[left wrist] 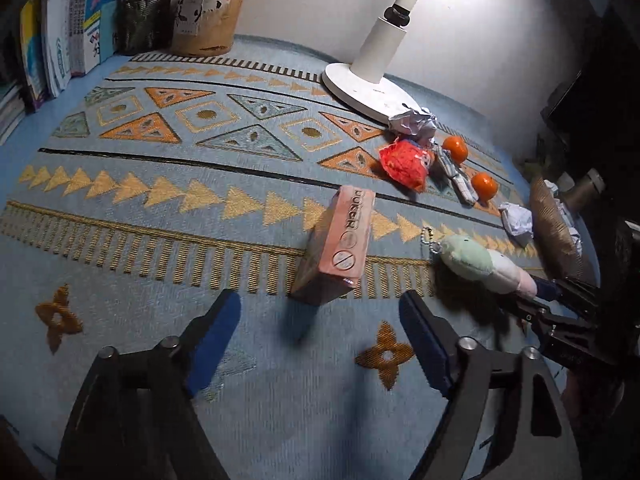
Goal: Organize objects
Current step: 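Grasp the small pink box with the left tool while the right tool grasps the plush stack, then open the left tool around the pink box while the right tool holds the plush stack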
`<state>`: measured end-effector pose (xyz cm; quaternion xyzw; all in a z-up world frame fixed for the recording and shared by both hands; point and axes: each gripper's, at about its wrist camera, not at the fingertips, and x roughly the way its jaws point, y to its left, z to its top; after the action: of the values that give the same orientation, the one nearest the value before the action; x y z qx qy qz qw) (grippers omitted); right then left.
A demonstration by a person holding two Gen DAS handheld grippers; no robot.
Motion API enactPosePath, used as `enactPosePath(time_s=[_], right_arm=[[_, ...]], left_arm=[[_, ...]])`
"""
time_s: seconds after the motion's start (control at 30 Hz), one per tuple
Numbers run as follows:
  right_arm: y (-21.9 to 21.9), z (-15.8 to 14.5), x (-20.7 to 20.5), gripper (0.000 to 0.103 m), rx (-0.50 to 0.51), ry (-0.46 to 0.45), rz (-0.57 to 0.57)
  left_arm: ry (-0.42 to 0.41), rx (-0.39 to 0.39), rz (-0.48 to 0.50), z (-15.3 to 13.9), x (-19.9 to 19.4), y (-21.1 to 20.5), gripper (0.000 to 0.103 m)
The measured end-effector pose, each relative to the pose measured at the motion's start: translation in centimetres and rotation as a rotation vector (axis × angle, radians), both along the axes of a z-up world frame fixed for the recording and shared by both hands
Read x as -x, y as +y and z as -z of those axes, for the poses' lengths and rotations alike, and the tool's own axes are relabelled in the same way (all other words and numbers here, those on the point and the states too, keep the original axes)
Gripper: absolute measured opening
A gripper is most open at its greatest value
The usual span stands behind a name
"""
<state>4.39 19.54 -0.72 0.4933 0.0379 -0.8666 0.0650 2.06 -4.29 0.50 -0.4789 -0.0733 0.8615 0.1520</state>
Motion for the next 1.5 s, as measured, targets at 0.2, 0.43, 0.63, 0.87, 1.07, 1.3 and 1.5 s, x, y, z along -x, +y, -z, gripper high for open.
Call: enactPosePath(time_s=[0.2,0.43,0.63,0.87,1.07,1.3,1.5], right_arm=[[-0.8,0.5,-1.8,0.044,-0.015,-0.006,-0.064],[-0.4,1.1,-2.0,0.045,-0.007,-0.014,-0.065],[-0.5,0.9,-1.9,0.045,-0.019,-0.006,-0.075],[-0.1,1.3,-1.5,0.048,-0.003,-0.016,-0.065],[-0.3,1.4,-1.4,0.048,-0.007,-0.017,-0.065],[-0.4,1.5,-1.2,0.050,-0.016,-0.013,-0.065],[-0.4,1.6,-1.2,0.051,-0.017,-0.013,-0.065]], left_arm=[[0.038,0.110,-0.068,0.1,-1.0,-2.0,0.087],[0.178,-0.030,0.100,-3.9,-1.5,1.0,0.086],[0.169,0.013,0.135,-2.6,0.4,2.7,0.082],[0.155,0.002,0.133,-1.9,1.2,2.5,0.082],[0.218,-0.044,0.124,-3.1,0.3,2.2,0.077],[0.223,-0.011,0.180,-2.9,0.2,3.7,0.077],[0.198,0.016,0.153,-1.9,1.2,2.9,0.077]])
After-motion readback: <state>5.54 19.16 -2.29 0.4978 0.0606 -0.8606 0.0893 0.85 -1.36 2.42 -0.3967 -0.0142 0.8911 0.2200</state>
